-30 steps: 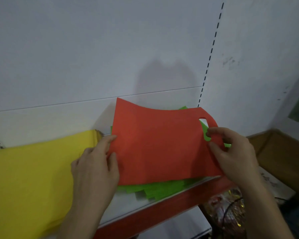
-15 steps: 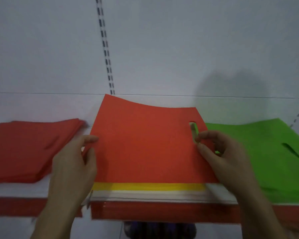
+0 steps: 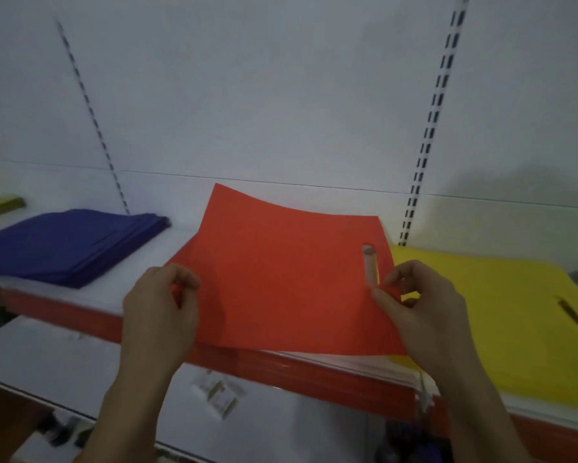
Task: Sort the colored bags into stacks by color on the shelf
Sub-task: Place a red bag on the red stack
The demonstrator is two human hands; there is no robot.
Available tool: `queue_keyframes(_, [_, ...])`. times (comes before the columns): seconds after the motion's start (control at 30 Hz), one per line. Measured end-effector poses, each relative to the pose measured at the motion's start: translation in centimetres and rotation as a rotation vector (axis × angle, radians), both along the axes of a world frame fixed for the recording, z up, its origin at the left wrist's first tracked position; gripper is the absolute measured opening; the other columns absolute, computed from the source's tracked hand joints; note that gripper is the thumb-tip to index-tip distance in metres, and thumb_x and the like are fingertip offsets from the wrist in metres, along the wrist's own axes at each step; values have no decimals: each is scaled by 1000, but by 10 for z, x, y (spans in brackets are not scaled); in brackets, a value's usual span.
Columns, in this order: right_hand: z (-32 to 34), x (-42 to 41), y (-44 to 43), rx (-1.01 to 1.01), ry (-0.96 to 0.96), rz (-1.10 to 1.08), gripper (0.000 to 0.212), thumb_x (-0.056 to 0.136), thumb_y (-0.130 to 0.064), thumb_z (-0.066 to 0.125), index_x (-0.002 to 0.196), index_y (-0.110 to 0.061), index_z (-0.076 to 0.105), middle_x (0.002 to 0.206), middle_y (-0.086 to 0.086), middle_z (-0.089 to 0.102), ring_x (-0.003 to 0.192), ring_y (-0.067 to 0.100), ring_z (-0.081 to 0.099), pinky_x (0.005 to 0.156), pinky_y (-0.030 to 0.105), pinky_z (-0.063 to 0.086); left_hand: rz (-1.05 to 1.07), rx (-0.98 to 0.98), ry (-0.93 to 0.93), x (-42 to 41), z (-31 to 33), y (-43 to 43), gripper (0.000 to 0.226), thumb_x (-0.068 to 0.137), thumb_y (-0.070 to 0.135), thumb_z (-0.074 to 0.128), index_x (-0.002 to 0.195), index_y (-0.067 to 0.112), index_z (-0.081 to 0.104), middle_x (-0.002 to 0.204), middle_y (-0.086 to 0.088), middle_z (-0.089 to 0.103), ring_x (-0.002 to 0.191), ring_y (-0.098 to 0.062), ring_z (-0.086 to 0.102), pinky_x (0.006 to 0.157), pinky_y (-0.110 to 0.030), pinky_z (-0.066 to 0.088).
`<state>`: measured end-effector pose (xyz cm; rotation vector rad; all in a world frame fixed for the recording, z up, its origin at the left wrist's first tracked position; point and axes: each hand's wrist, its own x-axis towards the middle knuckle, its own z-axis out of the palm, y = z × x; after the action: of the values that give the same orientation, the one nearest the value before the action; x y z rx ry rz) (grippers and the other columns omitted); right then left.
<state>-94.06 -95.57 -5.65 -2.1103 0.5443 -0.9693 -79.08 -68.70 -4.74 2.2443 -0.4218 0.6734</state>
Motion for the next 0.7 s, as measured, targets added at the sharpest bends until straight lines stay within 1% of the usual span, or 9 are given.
queue_keyframes(0.07, [-1, 22, 18, 3, 14, -26, 24, 75, -24, 85, 70, -26, 61, 72, -11, 65, 72, 3, 60, 61, 23, 43, 25, -18, 22, 17, 2, 15, 20, 87, 2, 64, 83, 22, 65, 82, 8, 57, 74, -11, 54, 77, -28, 39])
queue_keyframes(0.2, [0, 57, 46, -2, 42, -2, 15, 79, -29, 81, 74, -31, 67, 76, -20, 66, 77, -7, 59, 60, 7, 38, 34, -115, 104, 46, 1, 34, 22, 89, 8, 61, 104, 21, 68, 87, 1, 64, 75, -15, 61, 73, -32, 47])
queue_keyframes(0.3, [-5, 74, 56, -35, 92, 72, 9, 85, -28, 75, 90, -35, 71, 85, -25, 67, 82, -11, 60, 65, 3, 39, 15, -113, 151, 63, -6, 39, 35, 86, 10, 62, 121, 18, 64, 107, -3, 66, 95, -23, 64, 85, -38, 51])
queue_keyframes(0.33, [-8, 77, 56, -66, 131, 82, 12, 86, -30, 73, 96, -35, 71, 89, -24, 68, 84, -9, 61, 69, 5, 40, -9, -77, 170, 69, -10, 39, 42, 86, 11, 64, 128, 16, 61, 118, -3, 64, 106, -23, 62, 92, -39, 49])
queue_keyframes(0.4, [-14, 82, 55, -125, 206, 86, 21, 86, -32, 71, 108, -33, 71, 95, -20, 69, 89, -2, 62, 78, 20, 48, -58, 37, 226, 80, -19, 38, 57, 86, 15, 67, 141, 15, 50, 139, -2, 55, 124, -22, 53, 105, -40, 42])
queue_keyframes(0.47, [-16, 84, 54, -159, 252, 99, 27, 85, -30, 71, 112, -29, 71, 105, -16, 68, 101, 9, 63, 89, 29, 49, -57, 183, 265, 87, -28, 38, 67, 86, 25, 68, 148, 21, 42, 153, 1, 41, 138, -22, 40, 111, -50, 36])
queue_keyframes(0.57, [-12, 84, 56, -232, 283, 39, 32, 84, -31, 73, 116, -30, 69, 131, -1, 59, 132, 21, 47, 108, 37, 38, -5, 212, 269, 92, -33, 40, 65, 87, 32, 67, 146, 27, 42, 159, 4, 31, 144, -20, 30, 114, -58, 29])
queue_keyframes(0.63, [-5, 89, 61, -287, 287, 44, 36, 86, -36, 70, 122, -31, 67, 143, 2, 52, 138, 21, 41, 114, 43, 35, 16, 168, 228, 97, -32, 46, 60, 88, 32, 66, 144, 26, 46, 157, 3, 35, 145, -20, 30, 114, -57, 28])
queue_keyframes(0.7, [1, 101, 75, -293, 304, 123, 40, 88, -36, 68, 127, -29, 65, 142, -3, 53, 139, 18, 40, 116, 38, 32, 21, 131, 193, 100, -30, 56, 57, 89, 36, 59, 143, 23, 47, 155, 1, 39, 144, -21, 33, 113, -58, 31])
